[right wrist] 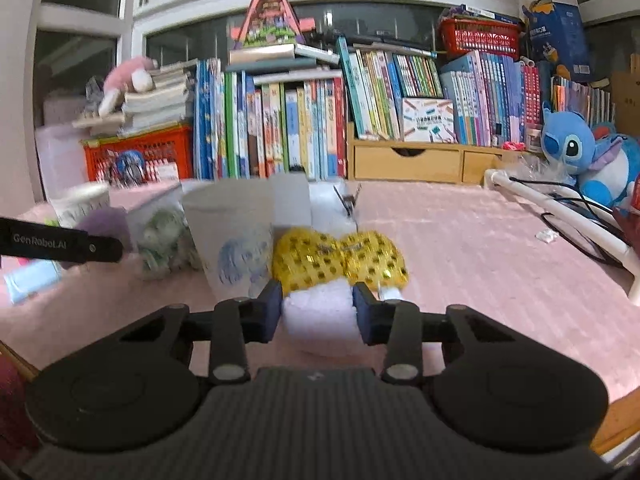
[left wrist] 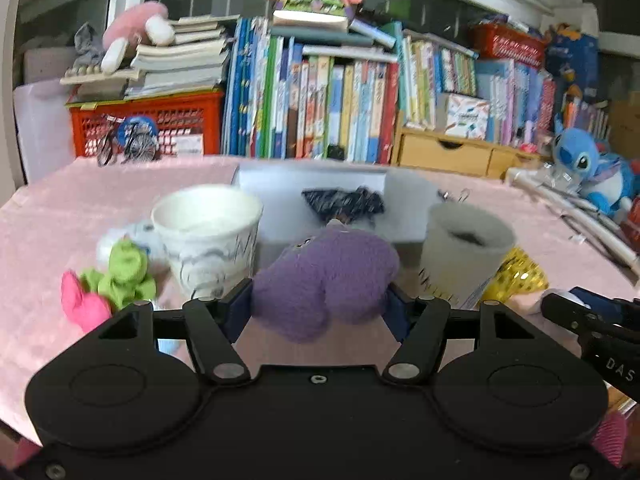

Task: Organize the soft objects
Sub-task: 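Close the left tool on the purple plush while the right tool grasps the white sock, then lower the plush onto the pouch while the right tool releases the sock in the tray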

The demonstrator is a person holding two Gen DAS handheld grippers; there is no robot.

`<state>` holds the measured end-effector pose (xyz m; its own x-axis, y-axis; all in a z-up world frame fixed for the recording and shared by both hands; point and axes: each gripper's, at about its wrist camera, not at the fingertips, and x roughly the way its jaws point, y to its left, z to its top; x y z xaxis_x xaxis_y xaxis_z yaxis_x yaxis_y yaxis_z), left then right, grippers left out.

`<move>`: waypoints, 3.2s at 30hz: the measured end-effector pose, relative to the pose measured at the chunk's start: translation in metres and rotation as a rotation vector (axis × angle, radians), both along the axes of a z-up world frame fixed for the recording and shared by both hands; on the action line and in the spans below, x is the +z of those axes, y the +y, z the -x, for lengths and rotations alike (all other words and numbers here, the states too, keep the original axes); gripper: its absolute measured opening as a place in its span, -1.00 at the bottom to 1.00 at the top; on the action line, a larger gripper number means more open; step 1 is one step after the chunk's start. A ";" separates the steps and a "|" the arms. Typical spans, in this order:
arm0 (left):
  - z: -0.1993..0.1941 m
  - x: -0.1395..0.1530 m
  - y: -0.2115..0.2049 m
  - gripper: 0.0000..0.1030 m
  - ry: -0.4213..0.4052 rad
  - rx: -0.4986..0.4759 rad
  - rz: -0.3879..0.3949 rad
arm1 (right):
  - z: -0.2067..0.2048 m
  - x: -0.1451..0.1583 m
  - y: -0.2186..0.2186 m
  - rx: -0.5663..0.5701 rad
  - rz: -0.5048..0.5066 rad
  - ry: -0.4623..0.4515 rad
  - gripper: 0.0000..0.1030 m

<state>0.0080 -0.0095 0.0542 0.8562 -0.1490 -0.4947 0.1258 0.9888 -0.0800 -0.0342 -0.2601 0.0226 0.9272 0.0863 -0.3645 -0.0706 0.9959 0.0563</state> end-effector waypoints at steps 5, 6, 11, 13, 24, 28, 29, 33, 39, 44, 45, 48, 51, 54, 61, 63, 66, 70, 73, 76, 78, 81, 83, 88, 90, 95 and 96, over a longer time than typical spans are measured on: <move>-0.003 0.026 0.002 0.24 -0.033 -0.032 -0.009 | -0.003 0.019 -0.007 0.005 -0.054 -0.038 -0.17; -0.005 0.031 0.002 0.24 -0.039 -0.037 -0.015 | -0.003 0.022 -0.008 0.006 -0.062 -0.043 -0.17; -0.013 0.053 0.003 0.24 -0.078 -0.041 -0.036 | -0.011 0.040 -0.013 0.004 -0.083 -0.075 -0.17; -0.019 0.061 0.005 0.24 -0.079 -0.043 -0.034 | -0.016 0.047 -0.016 0.001 -0.086 -0.084 -0.17; -0.085 0.099 0.022 0.24 0.047 -0.075 0.003 | -0.068 0.084 -0.034 0.046 -0.162 -0.061 -0.17; -0.120 0.106 0.027 0.24 0.131 -0.092 0.022 | -0.093 0.093 -0.036 0.066 -0.178 -0.028 -0.17; -0.129 0.105 0.027 0.24 0.155 -0.104 0.025 | -0.101 0.095 -0.037 0.074 -0.180 -0.014 -0.17; -0.172 0.098 0.033 0.24 0.271 -0.083 0.075 | -0.137 0.100 -0.042 0.101 -0.233 0.047 -0.17; -0.229 0.079 0.037 0.24 0.399 -0.030 0.114 | -0.190 0.101 -0.038 0.109 -0.247 0.123 -0.17; -0.265 0.069 0.029 0.24 0.438 -0.015 0.097 | -0.233 0.101 -0.031 0.104 -0.239 0.186 -0.17; -0.271 0.067 0.026 0.24 0.445 -0.016 0.098 | -0.239 0.100 -0.029 0.100 -0.229 0.192 -0.17; -0.297 0.061 0.017 0.24 0.473 -0.038 0.097 | -0.264 0.097 -0.021 0.089 -0.191 0.221 -0.17; -0.320 0.051 0.005 0.24 0.501 -0.066 0.103 | -0.287 0.090 -0.013 0.096 -0.170 0.266 -0.17; -0.337 0.040 -0.008 0.24 0.516 -0.066 0.079 | -0.306 0.079 -0.006 0.095 -0.155 0.302 -0.16; -0.365 0.013 -0.028 0.24 0.559 -0.067 0.054 | -0.333 0.058 -0.001 0.100 -0.155 0.326 -0.16; -0.370 0.008 -0.031 0.24 0.565 -0.069 0.051 | -0.340 0.053 -0.002 0.098 -0.167 0.340 -0.16; -0.376 -0.001 -0.032 0.24 0.583 -0.077 0.052 | -0.347 0.045 -0.004 0.105 -0.187 0.366 -0.16; -0.381 -0.013 -0.036 0.24 0.605 -0.081 0.042 | -0.352 0.032 -0.003 0.111 -0.181 0.403 -0.15; -0.382 -0.021 -0.038 0.25 0.613 -0.084 0.040 | -0.353 0.024 -0.003 0.112 -0.181 0.425 -0.15; -0.382 -0.024 -0.040 0.25 0.612 -0.090 0.039 | -0.353 0.019 -0.004 0.116 -0.184 0.435 -0.14; -0.382 -0.024 -0.040 0.31 0.607 -0.085 0.043 | -0.353 0.018 -0.005 0.121 -0.191 0.431 -0.07; -0.381 -0.022 -0.038 0.42 0.612 -0.072 0.051 | -0.352 0.019 -0.007 0.112 -0.204 0.423 0.31; -0.378 -0.018 -0.037 0.47 0.611 -0.081 0.063 | -0.349 0.022 -0.009 0.111 -0.224 0.418 0.37; -0.364 0.006 -0.031 0.61 0.565 -0.092 0.063 | -0.342 0.039 -0.009 0.113 -0.210 0.400 0.49; -0.357 0.017 -0.030 0.67 0.537 -0.101 0.049 | -0.338 0.048 -0.007 0.122 -0.196 0.389 0.55; -0.332 0.043 -0.025 0.71 0.458 -0.106 0.008 | -0.319 0.074 -0.003 0.153 -0.149 0.326 0.64; -0.326 0.047 -0.023 0.71 0.441 -0.104 0.003 | -0.314 0.079 -0.004 0.159 -0.147 0.313 0.65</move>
